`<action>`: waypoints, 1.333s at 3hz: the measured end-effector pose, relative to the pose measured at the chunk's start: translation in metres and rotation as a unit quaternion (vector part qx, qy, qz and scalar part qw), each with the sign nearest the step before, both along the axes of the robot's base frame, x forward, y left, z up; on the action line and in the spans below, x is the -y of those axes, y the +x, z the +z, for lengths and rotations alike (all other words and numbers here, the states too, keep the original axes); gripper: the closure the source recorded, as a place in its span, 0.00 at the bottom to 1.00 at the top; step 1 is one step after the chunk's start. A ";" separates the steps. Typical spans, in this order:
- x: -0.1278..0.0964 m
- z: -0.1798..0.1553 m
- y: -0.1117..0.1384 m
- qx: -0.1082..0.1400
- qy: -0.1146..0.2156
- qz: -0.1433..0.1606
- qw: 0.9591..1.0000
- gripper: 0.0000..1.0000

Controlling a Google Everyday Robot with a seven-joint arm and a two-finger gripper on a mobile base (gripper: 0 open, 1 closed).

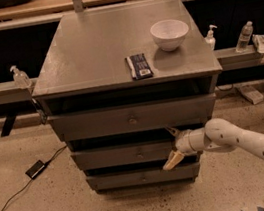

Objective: Open middle drawer

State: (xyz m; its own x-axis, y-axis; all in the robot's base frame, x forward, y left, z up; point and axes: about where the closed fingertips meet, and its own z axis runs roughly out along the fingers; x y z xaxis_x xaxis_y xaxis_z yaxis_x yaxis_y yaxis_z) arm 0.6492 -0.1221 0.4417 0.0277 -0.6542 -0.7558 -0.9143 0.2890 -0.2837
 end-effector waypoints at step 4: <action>0.008 -0.021 0.020 -0.023 -0.008 -0.007 1.000 0.95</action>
Offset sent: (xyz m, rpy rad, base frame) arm 0.0115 -0.0192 -0.0582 -0.0388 0.1014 -0.0101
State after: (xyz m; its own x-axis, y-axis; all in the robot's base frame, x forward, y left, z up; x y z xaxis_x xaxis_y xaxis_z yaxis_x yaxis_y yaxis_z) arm 0.6696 -0.1301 0.4205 -0.0162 -0.6663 -0.7455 -0.9228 0.2970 -0.2454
